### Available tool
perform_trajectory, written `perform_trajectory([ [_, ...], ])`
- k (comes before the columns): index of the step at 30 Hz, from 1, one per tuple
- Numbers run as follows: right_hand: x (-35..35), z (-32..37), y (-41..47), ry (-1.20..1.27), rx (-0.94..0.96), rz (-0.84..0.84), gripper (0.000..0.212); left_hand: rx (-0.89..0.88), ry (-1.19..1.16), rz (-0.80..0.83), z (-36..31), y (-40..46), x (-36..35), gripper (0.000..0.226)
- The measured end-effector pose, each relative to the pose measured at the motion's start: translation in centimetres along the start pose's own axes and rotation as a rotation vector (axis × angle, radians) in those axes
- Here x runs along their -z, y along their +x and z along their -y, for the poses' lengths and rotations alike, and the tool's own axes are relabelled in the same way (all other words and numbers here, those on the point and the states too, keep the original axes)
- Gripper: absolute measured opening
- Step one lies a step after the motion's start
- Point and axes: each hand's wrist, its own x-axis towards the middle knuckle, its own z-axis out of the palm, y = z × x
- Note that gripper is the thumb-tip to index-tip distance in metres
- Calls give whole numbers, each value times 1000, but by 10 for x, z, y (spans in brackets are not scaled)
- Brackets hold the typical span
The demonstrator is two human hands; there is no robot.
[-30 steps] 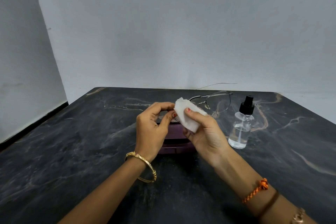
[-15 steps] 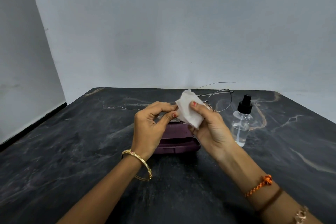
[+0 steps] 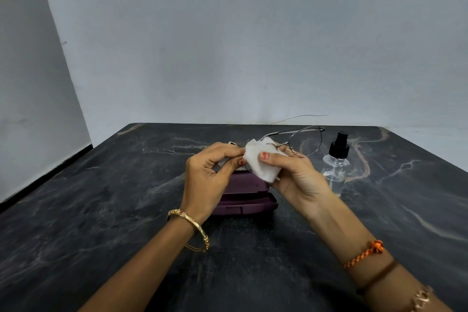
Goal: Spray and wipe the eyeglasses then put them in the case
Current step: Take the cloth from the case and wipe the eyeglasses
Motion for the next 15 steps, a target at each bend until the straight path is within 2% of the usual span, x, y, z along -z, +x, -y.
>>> perform_trajectory([
  [1, -1, -1, 0, 40, -7, 9, 46, 6, -1, 6, 0, -1, 0, 25],
  [5, -4, -3, -1, 186, 11, 24, 35, 20, 9, 9, 2, -2, -1, 23],
  [13, -2, -8, -1, -84, 77, -27, 35, 43, -1, -11, 3, -2, 0, 25],
  [15, -1, -6, 0, -131, 93, -17, 23, 56, -5, -30, 3, -1, 0, 28],
])
